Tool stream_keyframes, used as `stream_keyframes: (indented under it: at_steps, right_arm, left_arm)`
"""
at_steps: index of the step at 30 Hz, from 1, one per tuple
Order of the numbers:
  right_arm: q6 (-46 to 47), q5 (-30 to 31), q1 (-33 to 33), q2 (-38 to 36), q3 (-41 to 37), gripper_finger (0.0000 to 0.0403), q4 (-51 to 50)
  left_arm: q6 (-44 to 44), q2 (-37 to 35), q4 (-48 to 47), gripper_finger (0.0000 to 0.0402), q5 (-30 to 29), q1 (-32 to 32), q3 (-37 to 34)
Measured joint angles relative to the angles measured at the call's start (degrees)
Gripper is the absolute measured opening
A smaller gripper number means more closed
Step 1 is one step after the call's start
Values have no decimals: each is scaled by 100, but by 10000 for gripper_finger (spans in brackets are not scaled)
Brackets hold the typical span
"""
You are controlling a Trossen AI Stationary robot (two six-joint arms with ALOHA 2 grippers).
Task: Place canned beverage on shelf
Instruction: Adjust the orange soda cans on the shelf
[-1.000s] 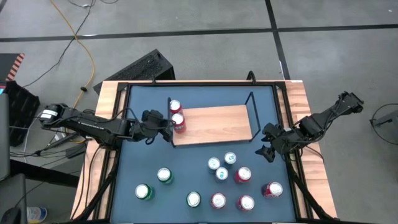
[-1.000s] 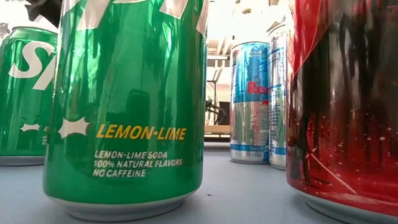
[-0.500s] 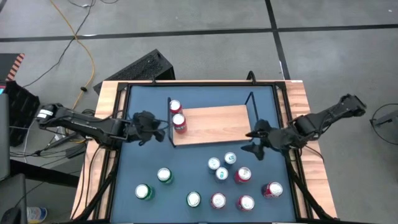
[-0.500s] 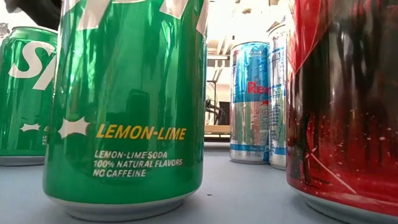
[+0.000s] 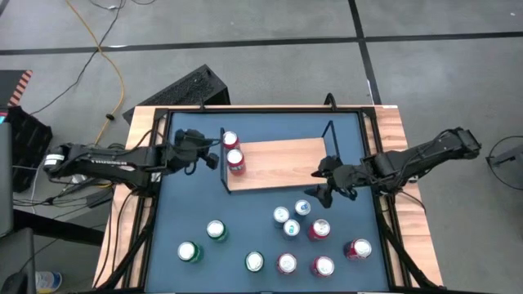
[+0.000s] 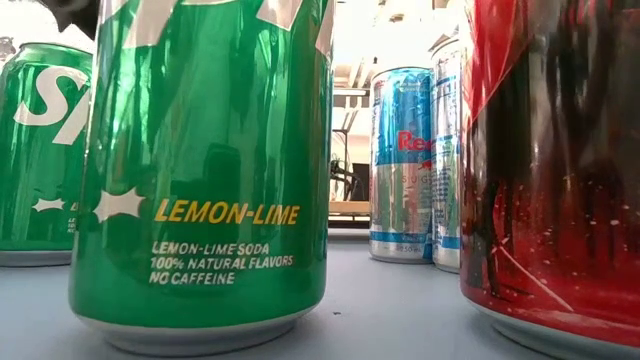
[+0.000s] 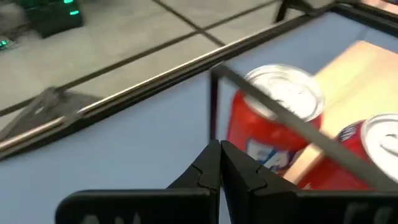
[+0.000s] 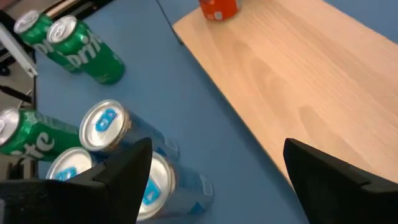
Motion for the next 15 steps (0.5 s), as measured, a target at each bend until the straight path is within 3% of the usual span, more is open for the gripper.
stream_keyframes:
  at_steps: [7, 12, 15]
  right_arm:
    - [2, -16, -2, -28, 0, 347, 122]
    - [37, -17, 0, -11, 0, 347, 144]
    - [50, -16, 2, -11, 0, 347, 198]
  left_arm:
    - [585, 22, 389, 0, 727, 625, -43]
    - [535, 17, 2407, 0, 2243, 1040, -959]
    - [68, 22, 2760, 0, 2466, 1178, -1456]
